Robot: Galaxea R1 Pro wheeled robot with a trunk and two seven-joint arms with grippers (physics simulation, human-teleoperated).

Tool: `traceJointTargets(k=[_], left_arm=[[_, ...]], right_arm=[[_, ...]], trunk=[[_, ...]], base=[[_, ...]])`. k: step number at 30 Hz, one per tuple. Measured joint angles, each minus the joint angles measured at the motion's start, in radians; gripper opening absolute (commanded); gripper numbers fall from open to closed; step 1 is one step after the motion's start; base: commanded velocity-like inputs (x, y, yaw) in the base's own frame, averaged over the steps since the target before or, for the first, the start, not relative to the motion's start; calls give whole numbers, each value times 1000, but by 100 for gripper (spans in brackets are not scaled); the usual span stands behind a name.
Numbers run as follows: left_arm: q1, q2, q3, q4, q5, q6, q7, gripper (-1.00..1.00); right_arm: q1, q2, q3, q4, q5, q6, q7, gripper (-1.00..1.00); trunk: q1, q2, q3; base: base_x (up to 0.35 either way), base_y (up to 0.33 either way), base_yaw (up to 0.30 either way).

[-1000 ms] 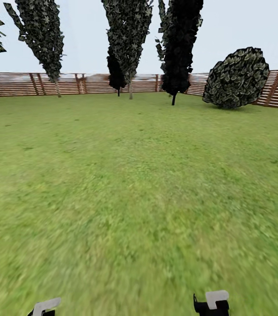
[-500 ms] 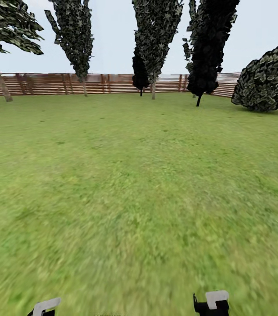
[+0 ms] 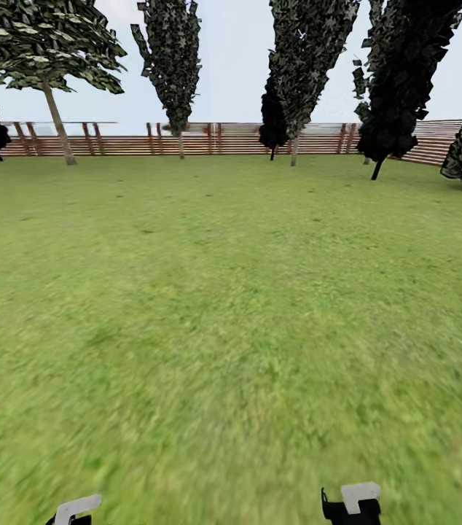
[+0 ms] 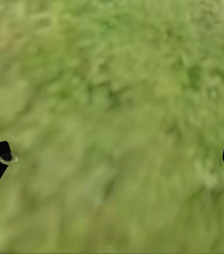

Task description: In the garden, pick up the pesticide atomizer on the floor and spray pesticide onto both trees until each tree trunk is fully covered.

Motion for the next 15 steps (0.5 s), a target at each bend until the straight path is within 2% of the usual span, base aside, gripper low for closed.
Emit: traceJointTargets(k=[15], left_arm=[[0,0,0,0,0,0,0,-100]], right_arm=[[0,0,0,0,0,0,0,100]], trunk=[[0,0,0]], base=[[0,308,281]])
